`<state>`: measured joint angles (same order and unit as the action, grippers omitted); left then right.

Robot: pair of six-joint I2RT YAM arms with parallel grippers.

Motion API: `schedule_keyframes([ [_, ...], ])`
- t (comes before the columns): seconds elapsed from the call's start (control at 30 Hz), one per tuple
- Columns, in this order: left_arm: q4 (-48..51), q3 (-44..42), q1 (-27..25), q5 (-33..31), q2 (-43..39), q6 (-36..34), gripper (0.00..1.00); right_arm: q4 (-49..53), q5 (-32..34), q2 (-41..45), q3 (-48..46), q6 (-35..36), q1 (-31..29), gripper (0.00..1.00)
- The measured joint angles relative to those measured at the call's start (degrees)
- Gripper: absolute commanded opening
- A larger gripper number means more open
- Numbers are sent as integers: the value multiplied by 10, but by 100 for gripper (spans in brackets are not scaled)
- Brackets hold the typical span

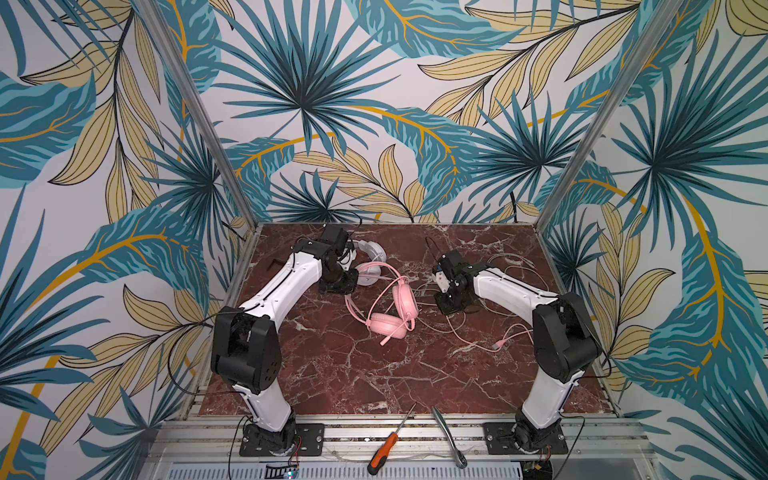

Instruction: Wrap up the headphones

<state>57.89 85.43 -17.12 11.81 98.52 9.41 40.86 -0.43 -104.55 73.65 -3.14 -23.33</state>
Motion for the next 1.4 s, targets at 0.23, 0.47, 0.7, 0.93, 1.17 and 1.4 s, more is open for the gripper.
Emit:
schedule_keyframes([
  [0.23, 0, 0, 0, 7, 0, 4, 0, -6, 6, -3, -26, -18, 0, 21],
  [0.47, 0, 0, 1, 11, 0, 7, 0, -14, 23, -21, -26, -26, 0, 21],
  [0.7, -1, 0, 1, 13, 1, 15, 0, -13, 39, -34, -26, -25, 0, 21],
  [0.93, -4, 0, 1, 16, 5, 24, 0, -16, 38, -34, -34, -27, 0, 17],
  [1.17, -15, 0, 1, 24, 5, 35, 0, -21, 35, -33, -37, -29, 0, 8],
  [1.4, -19, 0, 6, 32, 5, 52, 0, -31, 32, -24, -48, -25, 0, 0],
])
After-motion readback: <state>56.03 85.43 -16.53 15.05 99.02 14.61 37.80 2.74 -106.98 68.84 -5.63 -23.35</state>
